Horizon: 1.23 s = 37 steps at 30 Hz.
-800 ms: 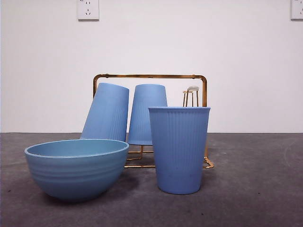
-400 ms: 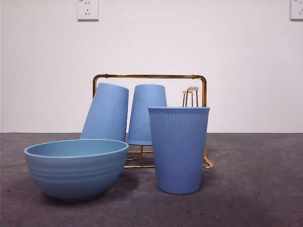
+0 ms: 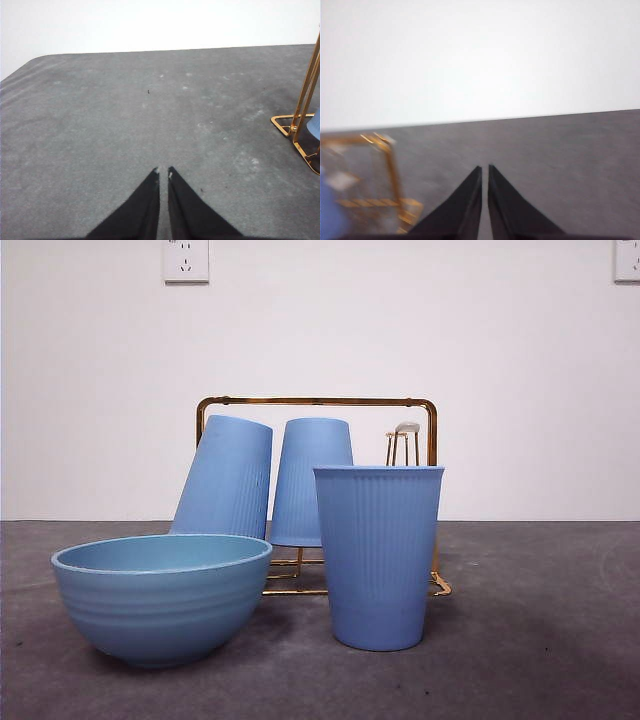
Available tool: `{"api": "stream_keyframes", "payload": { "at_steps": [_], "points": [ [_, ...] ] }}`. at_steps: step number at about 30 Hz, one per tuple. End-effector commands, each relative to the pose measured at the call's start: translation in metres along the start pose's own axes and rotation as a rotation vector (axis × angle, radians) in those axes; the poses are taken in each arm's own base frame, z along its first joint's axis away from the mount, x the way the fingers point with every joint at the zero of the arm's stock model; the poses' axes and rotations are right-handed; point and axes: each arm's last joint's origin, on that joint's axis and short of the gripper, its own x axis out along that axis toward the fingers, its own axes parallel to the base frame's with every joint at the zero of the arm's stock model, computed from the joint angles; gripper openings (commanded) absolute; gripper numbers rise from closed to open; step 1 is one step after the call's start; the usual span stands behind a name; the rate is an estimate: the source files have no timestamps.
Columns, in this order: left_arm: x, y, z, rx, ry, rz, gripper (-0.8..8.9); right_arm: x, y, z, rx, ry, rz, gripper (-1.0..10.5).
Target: Right arm lift cup from the cupboard, then place it on the right of the bowl
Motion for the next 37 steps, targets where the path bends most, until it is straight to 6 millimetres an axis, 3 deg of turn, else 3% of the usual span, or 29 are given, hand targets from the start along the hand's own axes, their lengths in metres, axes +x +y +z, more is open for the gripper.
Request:
{"api": "stream_keyframes", "payload": {
  "at_steps": [1, 12, 18, 37],
  "points": [
    [0.002, 0.0, -0.007, 0.0, 0.023, 0.002, 0.25, 0.002, -0.007, -0.016, -0.13, 0.023, -0.049, 0.2],
    [0.002, 0.0, -0.007, 0.0, 0.023, 0.002, 0.25, 0.001, -0.02, -0.064, -0.17, 0.101, -0.104, 0.2],
    [0.002, 0.0, -0.007, 0.0, 0.023, 0.002, 0.25, -0.001, -0.021, -0.073, -0.178, 0.191, -0.106, 0.2],
    [0.002, 0.0, -0.007, 0.0, 0.023, 0.002, 0.25, 0.0, -0.02, -0.071, -0.121, 0.164, -0.098, 0.2]
  ]
}}
